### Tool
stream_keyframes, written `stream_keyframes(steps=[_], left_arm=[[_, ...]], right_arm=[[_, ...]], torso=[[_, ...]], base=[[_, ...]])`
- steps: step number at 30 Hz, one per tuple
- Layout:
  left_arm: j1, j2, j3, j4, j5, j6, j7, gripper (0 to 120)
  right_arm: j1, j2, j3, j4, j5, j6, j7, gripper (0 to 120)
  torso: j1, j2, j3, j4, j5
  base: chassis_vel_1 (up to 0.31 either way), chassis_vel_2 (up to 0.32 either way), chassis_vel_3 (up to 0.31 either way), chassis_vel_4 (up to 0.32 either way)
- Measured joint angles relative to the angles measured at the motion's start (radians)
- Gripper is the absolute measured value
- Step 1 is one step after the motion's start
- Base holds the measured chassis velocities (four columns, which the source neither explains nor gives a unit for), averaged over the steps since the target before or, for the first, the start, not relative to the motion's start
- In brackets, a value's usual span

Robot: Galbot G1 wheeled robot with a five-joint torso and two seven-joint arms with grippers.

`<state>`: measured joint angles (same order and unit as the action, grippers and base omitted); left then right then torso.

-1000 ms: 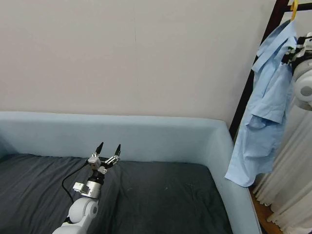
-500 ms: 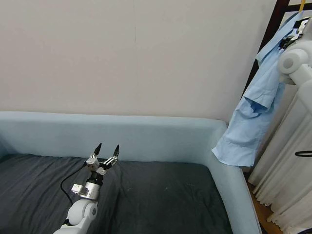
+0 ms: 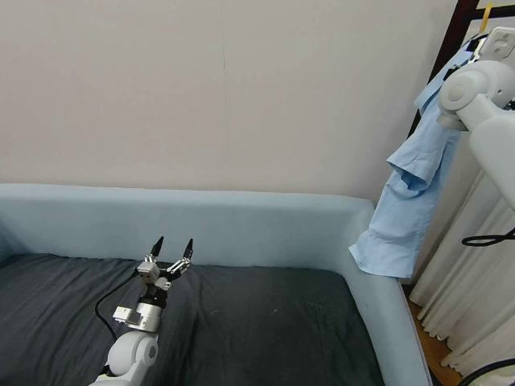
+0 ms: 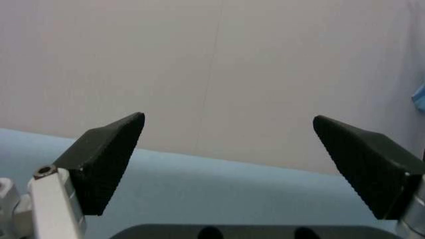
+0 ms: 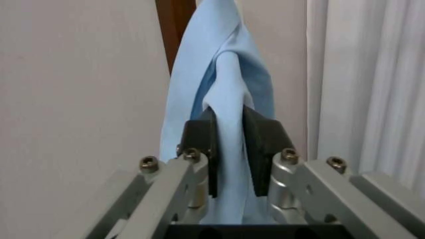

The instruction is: Pick up the clothes from the sofa and hang them on the clothes hanger.

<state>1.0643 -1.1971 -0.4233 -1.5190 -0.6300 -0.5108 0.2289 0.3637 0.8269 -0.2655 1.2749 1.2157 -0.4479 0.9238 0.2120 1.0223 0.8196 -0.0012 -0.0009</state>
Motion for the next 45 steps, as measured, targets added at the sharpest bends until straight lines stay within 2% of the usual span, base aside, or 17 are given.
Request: stream_keyframes(steps=[5,8,9,11,16,17,19,21,24,25,28,29,33,34,36,38,45], left_arm=[[0.02,-0.003,-0.009,-0.02,-0.003,-0.002,-0.008,100],[0.054,-0.001,-0.017,-0.065,-0.02,0.001,-0.026,100],[0.054,-0.001,-0.017,-0.065,-0.02,0.001,-0.026,100],[0.086,-0.001,-0.02,-0.113,-0.02,0.008,-0.066,100],[0.185,-0.021,-0.037,-0.256,-0.023,0.061,-0.137,100],[0.22,-0.033,-0.056,-0.307,-0.02,0.074,-0.148,100],[0.304,-0.067,-0.107,-0.406,0.012,0.093,-0.167,100],[0.33,-0.08,-0.125,-0.434,0.033,0.1,-0.176,100],[0.405,-0.13,-0.181,-0.51,0.129,0.127,-0.197,100],[0.405,-0.13,-0.181,-0.51,0.129,0.127,-0.197,100],[0.472,-0.178,-0.195,-0.546,0.225,0.096,-0.227,100],[0.472,-0.178,-0.195,-0.546,0.225,0.096,-0.227,100],[0.536,-0.242,-0.154,-0.565,0.295,0.053,-0.274,100],[0.536,-0.242,-0.154,-0.565,0.295,0.053,-0.274,100],[0.548,-0.258,-0.12,-0.565,0.321,0.053,-0.287,100],[0.575,-0.28,-0.096,-0.565,0.35,0.048,-0.299,100],[0.612,-0.286,-0.086,-0.58,0.39,0.052,-0.315,100]], right_arm=[[-0.092,-0.078,0.057,0.152,-0.034,0.021,-0.042,36],[-0.29,-0.186,0.22,0.388,-0.042,0.091,-0.179,52],[-0.29,-0.186,0.22,0.388,-0.042,0.091,-0.179,52],[-0.474,-0.257,0.315,0.553,-0.049,0.157,-0.267,60],[-0.777,-0.282,0.438,0.721,-0.136,0.302,-0.4,77],[-0.859,-0.264,0.45,0.738,-0.161,0.345,-0.455,81],[-0.969,-0.208,0.459,0.742,-0.216,0.429,-0.59,91],[-1.009,-0.184,0.462,0.733,-0.252,0.466,-0.65,94],[-1.225,-0.069,0.545,0.707,-0.443,0.548,-0.8,100],[-1.225,-0.069,0.545,0.707,-0.443,0.548,-0.8,100],[-1.442,0.07,0.673,0.72,-0.617,0.555,-0.817,100],[-1.442,0.07,0.673,0.72,-0.617,0.555,-0.817,100],[-1.698,0.267,0.847,0.713,-0.861,0.645,-0.864,100],[-1.698,0.267,0.847,0.713,-0.861,0.645,-0.864,100],[-1.785,0.341,0.912,0.733,-0.913,0.663,-0.863,100],[-1.856,0.419,0.951,0.755,-0.95,0.676,-0.84,100],[-1.96,0.524,0.953,0.776,-0.987,0.729,-0.843,100]], torso=[[0.0,0.0,0.0,-0.0002,0.0002],[0.0,0.0,0.0,-0.0002,-0.0005],[0.0,0.0,0.0,-0.0002,-0.0005],[0.0,0.0,0.0,-0.0009,0.0012],[0.0,0.0,0.0,-0.0003,-0.0009],[0.0,0.0,0.0,0.0001,0.001],[0.0,0.0,0.0,0.0003,-0.0001],[0.0,0.0,0.0,0.0009,-0.0009],[0.0,0.0,0.0,0.001,0.0004],[0.0,0.0,0.0,0.001,0.0004],[0.0,0.0,0.0,-0.0008,0.0003],[0.0,0.0,0.0,-0.0008,0.0003],[0.0,0.0,0.0,0.0002,0.0004],[0.0,0.0,0.0,0.0002,0.0004],[0.0,0.0,0.0,-0.0011,-0.0001],[0.0,0.0,0.0,-0.0008,-0.0001],[0.0,0.0,0.0,-0.0001,0.0003]], base=[[0.0,0.0,0.0,0.0],[0.0,0.0,0.0,0.0],[0.0,0.0,0.0,0.0],[0.0,0.0,0.0,0.0],[0.0,0.0,0.0,0.0],[0.0,0.0,0.0,0.0],[0.0,0.0,0.0,0.0],[0.0,0.0,0.0,0.0],[0.0,0.0,0.0,0.0],[0.0,0.0,0.0,0.0],[0.0,0.0,0.0,0.0],[0.0,0.0,0.0,0.0],[0.0,0.0,0.0,0.0],[0.0,0.0,0.0,0.0],[0.0,0.0,0.0,0.0],[0.0,0.0,0.0,0.0],[0.0,0.0,0.0,0.0]])
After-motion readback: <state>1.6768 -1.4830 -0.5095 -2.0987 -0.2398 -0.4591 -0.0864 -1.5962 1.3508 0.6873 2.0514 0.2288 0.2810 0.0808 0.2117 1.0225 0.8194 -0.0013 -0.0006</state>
